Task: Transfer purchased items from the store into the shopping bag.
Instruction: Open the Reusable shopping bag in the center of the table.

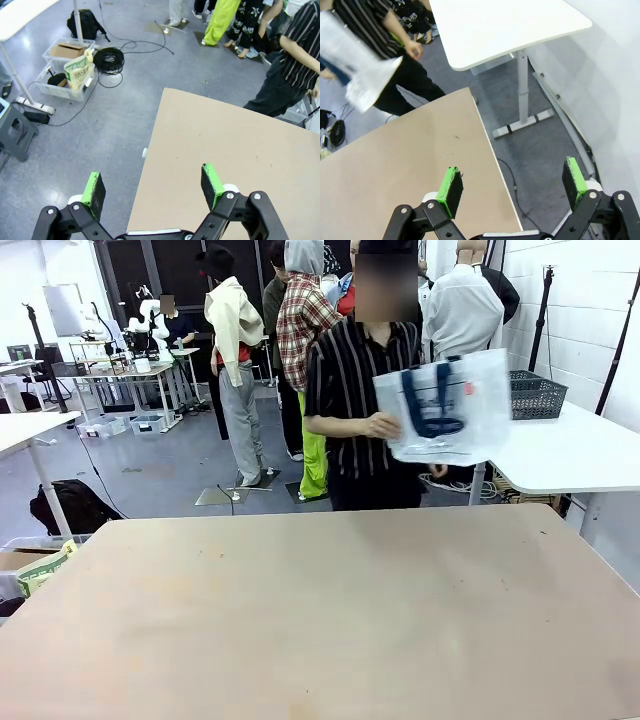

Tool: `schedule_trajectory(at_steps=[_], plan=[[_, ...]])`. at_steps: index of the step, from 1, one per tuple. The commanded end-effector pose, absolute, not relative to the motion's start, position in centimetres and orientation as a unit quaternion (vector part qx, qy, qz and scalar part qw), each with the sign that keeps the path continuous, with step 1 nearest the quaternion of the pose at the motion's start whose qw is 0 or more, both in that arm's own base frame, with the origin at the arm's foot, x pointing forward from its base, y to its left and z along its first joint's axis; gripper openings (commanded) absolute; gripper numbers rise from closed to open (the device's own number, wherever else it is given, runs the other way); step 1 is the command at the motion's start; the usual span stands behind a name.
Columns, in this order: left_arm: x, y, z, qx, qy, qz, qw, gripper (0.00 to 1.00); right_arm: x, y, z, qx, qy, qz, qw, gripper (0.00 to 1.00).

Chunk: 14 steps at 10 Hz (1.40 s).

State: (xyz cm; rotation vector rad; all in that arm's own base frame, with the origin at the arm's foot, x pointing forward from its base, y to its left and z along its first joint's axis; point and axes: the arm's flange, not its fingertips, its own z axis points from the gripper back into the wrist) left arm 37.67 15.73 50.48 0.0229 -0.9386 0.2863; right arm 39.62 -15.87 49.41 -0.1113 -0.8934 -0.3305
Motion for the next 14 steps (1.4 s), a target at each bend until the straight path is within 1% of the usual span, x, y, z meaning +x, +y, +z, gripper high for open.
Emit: schedule_trajectory(at_steps=[1,14], plan=[[37.54,15.80,50.54,0.017,-0.445,0.133,0.885,1.00,39.57,-15.87,49.31,-0.058,-0.425,-0.157,0.890,1.00],[37.54,15.80,50.54,0.017,-0.445,0.133,0.885,1.00,39.57,-15.87,49.31,-0.058,-0.425,-0.157,0.890,1.00]])
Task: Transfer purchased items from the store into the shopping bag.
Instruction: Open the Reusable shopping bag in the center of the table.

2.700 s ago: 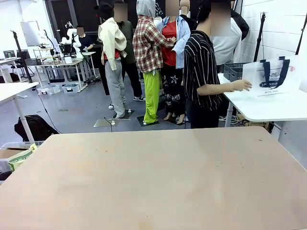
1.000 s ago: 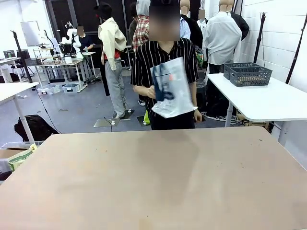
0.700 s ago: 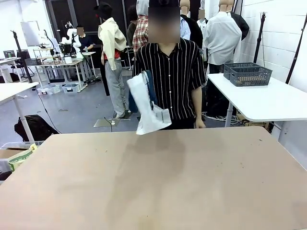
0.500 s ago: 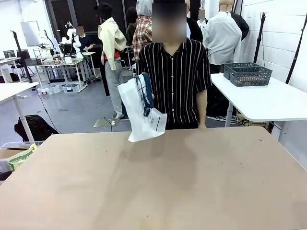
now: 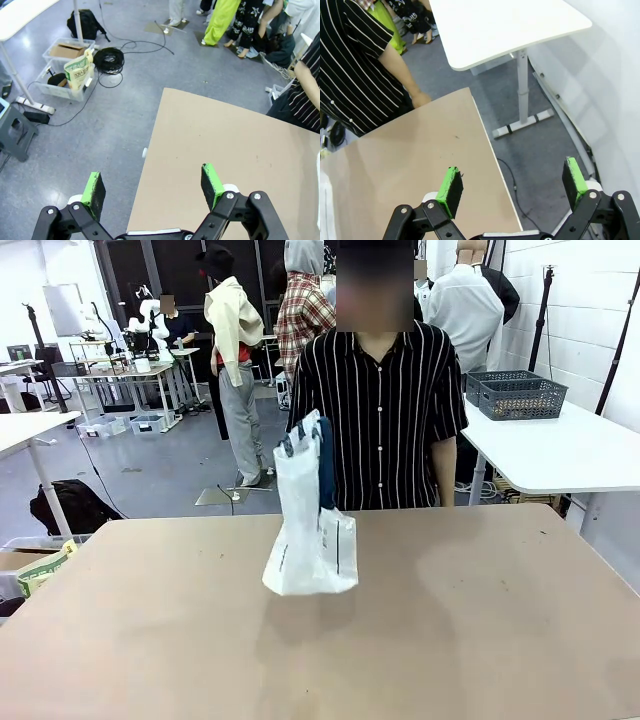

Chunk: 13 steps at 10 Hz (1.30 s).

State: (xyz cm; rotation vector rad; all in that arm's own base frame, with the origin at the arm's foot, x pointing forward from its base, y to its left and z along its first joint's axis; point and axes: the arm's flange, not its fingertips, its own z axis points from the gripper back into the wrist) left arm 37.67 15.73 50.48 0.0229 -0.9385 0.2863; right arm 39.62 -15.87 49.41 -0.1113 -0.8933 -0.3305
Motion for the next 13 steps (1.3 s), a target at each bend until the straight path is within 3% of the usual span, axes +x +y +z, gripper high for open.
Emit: schedule_trajectory(at_steps=[1,13], plan=[[37.54,15.80,50.54,0.017,-0.445,0.133,0.885,1.00,39.57,-15.87,49.31,-0.058,-0.425,-0.157,0.890,1.00],[37.54,15.80,50.54,0.017,-0.445,0.133,0.885,1.00,39.57,-15.87,49.31,-0.058,-0.425,-0.157,0.890,1.00]])
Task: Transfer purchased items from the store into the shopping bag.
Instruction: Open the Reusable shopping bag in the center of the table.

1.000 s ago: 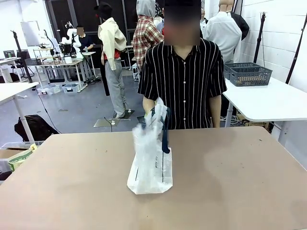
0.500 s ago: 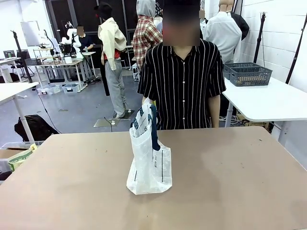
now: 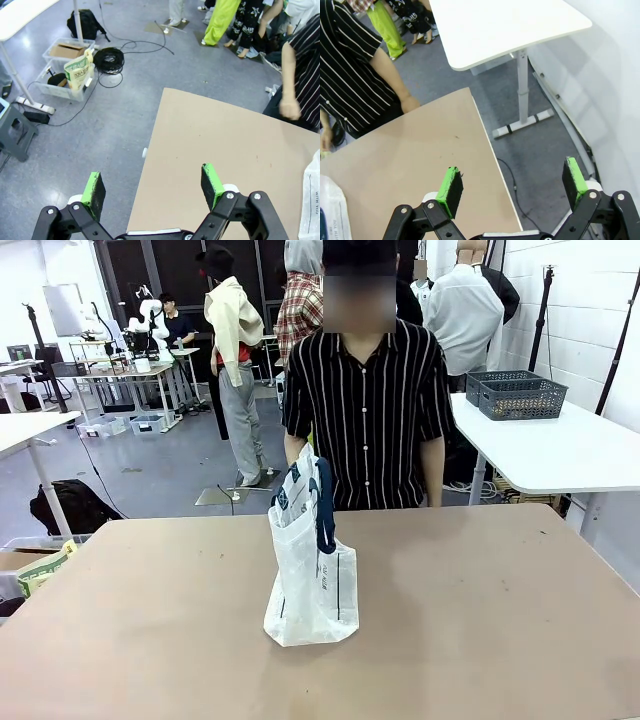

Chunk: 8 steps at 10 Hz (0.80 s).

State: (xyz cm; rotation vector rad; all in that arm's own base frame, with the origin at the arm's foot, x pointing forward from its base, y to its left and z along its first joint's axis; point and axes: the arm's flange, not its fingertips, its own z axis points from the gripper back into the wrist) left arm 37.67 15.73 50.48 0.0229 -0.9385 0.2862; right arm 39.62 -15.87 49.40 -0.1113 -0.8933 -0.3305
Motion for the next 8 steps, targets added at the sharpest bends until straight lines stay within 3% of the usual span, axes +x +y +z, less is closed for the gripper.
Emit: schedule_trajectory(at_steps=[1,8], plan=[[37.54,15.80,50.54,0.017,-0.445,0.133,0.885,1.00,39.57,-15.87,49.31,-0.058,-0.425,-0.157,0.890,1.00],[37.54,15.80,50.54,0.017,-0.445,0.133,0.885,1.00,39.57,-15.87,49.31,-0.058,-0.425,-0.157,0.890,1.00]])
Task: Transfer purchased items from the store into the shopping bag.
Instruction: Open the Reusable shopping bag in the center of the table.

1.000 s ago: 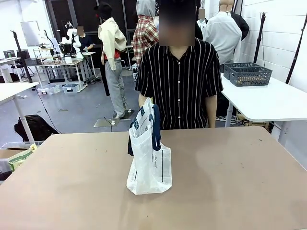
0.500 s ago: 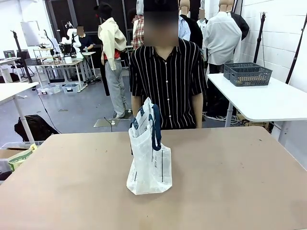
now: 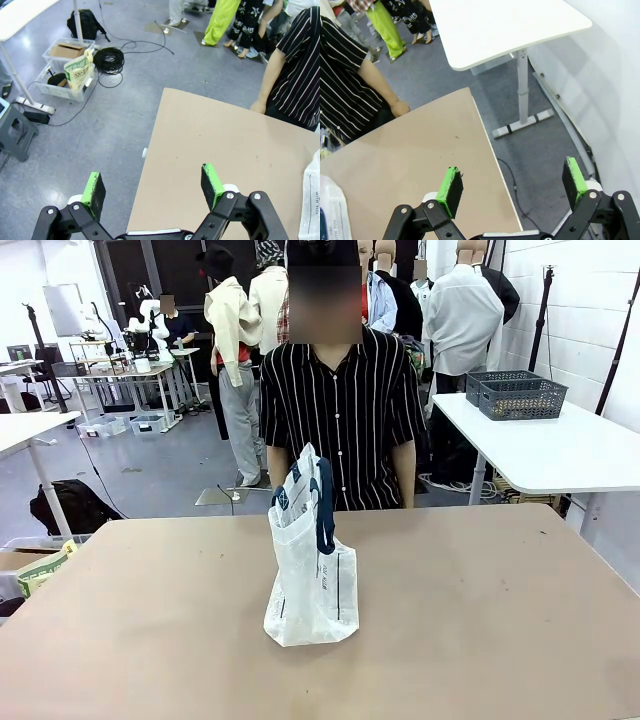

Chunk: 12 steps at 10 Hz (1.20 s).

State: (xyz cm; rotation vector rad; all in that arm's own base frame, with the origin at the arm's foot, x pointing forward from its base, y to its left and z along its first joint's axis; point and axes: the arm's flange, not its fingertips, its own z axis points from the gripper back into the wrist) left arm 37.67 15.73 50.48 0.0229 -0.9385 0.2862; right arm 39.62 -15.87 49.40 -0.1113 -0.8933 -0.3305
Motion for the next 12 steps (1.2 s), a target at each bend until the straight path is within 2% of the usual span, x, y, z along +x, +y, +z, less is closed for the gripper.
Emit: schedule_trajectory(at_steps=[1,4,6,8,10,12], plan=[[37.5,15.8,50.5,0.017,-0.445,0.133,0.885,1.00,39.6,-15.9,49.3,-0.058,-0.425,-0.157,0.890,1.00],[37.7,15.7,50.5,0.011,-0.451,0.137,0.882,1.00,39.6,-15.9,49.4,-0.054,-0.430,-0.159,0.887,1.00],[41.4,9.5,53.3,-0.048,-0.497,0.032,0.866,1.00,42.2,-9.9,52.8,-0.018,-0.449,-0.109,0.887,1.00],[43.0,6.4,54.2,-0.046,-0.504,0.003,0.863,1.00,43.3,-4.9,54.2,-0.011,-0.461,-0.060,0.886,1.00],[42.1,8.6,53.3,-0.029,-0.494,0.031,0.868,1.00,44.5,-5.6,53.3,-0.059,-0.441,-0.097,0.890,1.00],[40.9,10.9,52.8,-0.026,-0.494,0.053,0.867,1.00,43.9,-7.2,52.6,-0.065,-0.431,-0.115,0.893,1.00]])
